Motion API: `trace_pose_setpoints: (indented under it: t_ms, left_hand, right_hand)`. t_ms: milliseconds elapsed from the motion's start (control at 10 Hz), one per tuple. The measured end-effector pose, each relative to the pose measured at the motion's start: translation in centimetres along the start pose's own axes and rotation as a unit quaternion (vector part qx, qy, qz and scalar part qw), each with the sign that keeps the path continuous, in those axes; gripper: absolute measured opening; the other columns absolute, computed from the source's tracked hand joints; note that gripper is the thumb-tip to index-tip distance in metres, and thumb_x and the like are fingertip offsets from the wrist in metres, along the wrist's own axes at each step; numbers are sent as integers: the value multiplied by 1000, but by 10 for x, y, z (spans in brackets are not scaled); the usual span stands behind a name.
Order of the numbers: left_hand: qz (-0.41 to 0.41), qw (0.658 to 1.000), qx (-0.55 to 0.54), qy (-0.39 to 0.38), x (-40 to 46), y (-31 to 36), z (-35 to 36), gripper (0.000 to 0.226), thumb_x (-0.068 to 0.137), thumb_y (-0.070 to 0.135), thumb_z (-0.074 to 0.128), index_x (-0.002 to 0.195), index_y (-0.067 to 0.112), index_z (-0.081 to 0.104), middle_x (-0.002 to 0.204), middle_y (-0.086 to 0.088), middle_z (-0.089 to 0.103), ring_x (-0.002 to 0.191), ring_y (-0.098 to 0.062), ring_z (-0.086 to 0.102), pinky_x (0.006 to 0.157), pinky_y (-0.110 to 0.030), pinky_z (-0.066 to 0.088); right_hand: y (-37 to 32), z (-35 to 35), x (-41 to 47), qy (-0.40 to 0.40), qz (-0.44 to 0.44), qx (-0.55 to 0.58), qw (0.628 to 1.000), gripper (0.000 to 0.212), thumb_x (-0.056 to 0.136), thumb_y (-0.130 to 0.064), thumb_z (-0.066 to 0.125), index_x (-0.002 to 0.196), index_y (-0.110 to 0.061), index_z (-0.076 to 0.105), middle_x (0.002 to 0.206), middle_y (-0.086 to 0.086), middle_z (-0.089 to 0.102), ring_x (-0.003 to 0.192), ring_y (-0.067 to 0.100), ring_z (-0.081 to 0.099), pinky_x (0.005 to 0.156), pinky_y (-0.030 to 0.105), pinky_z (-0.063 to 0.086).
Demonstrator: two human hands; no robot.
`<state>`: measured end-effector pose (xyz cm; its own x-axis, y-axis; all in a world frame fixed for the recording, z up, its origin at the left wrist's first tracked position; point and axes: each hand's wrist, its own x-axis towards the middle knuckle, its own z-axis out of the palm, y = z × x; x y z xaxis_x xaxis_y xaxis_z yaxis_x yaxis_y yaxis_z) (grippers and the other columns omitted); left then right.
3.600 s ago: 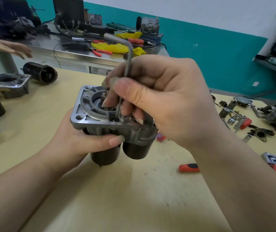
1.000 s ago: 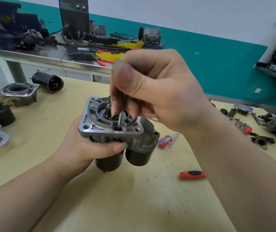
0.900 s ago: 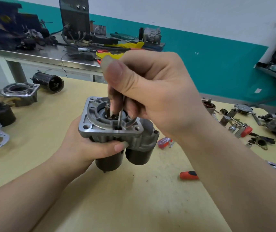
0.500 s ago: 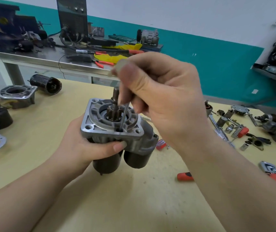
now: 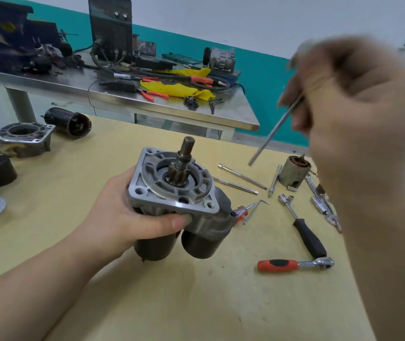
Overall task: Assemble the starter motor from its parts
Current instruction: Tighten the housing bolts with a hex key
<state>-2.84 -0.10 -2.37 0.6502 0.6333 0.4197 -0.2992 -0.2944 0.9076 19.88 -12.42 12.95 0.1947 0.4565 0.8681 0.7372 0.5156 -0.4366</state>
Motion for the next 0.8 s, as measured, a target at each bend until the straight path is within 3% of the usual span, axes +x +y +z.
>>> trace_pose_setpoints:
  t_ms: [100, 200, 300, 400, 500, 600, 700, 800]
  left_hand:
    - [-107, 991, -50, 67, 5, 5, 4, 72, 57, 57, 101, 115, 19, 81, 118, -12, 81, 109, -34, 79, 84, -37, 65]
    - [-269, 949, -31, 158, 9, 3, 15, 76, 48, 62, 101, 103, 12, 83, 99, -12, 84, 89, -34, 83, 70, -41, 63]
    - [-351, 919, 10, 181, 14, 4, 24, 64, 58, 58, 100, 98, 10, 82, 86, -8, 84, 74, -27, 83, 55, -32, 62]
    - [-356, 906, 58, 220, 22, 3, 30, 64, 56, 62, 99, 90, 11, 82, 76, -3, 82, 64, -22, 81, 53, -30, 60]
    - [-364, 895, 93, 240, 26, -1, 34, 69, 49, 67, 100, 86, 12, 81, 71, -2, 81, 61, -21, 80, 65, -38, 65]
    - [-374, 886, 113, 250, 29, -4, 38, 79, 41, 78, 94, 86, 14, 81, 71, -1, 81, 63, -24, 81, 75, -45, 68]
    - [-373, 884, 173, 222, 35, -1, 40, 84, 44, 89, 84, 85, 16, 81, 67, 2, 79, 61, -21, 80, 76, -43, 67]
    - [-347, 860, 346, 144, 43, -3, 30, 92, 60, 105, 58, 75, 15, 76, 57, 4, 74, 62, -22, 76, 64, -35, 58]
  right_hand:
    - [44, -13, -26, -224, 220, -294, 903, 28, 102, -42, 62, 80, -26, 68, 65, -6, 71, 52, 7, 63, 49, 27, 48]
    - [85, -20, -69, -322, 322, -357, 816, 29, 103, -44, 59, 82, -27, 67, 67, -4, 68, 62, 14, 64, 55, 28, 46]
    - [115, -23, -102, -312, 338, -364, 810, 30, 104, -46, 55, 80, -30, 62, 71, -5, 66, 70, 18, 63, 59, 32, 51]
    - [136, -23, -120, -305, 302, -471, 771, 31, 104, -55, 46, 87, -33, 60, 76, -12, 62, 72, 16, 59, 51, 29, 40]
    - [142, -25, -124, -328, 266, -539, 729, 32, 105, -58, 40, 104, -34, 61, 87, -8, 65, 85, 23, 65, 51, 28, 37]
    - [139, -26, -123, -351, 251, -543, 720, 29, 105, -58, 41, 105, -36, 60, 98, -5, 71, 90, 24, 66, 59, 31, 48]
    - [115, -40, -106, -172, 231, -397, 871, 25, 102, -57, 50, 95, -38, 65, 84, -15, 70, 76, 10, 62, 57, 26, 49]
    - [51, -79, -79, 60, 121, -129, 982, 21, 103, -54, 57, 108, -39, 72, 95, -16, 76, 80, 0, 69, 58, 11, 51]
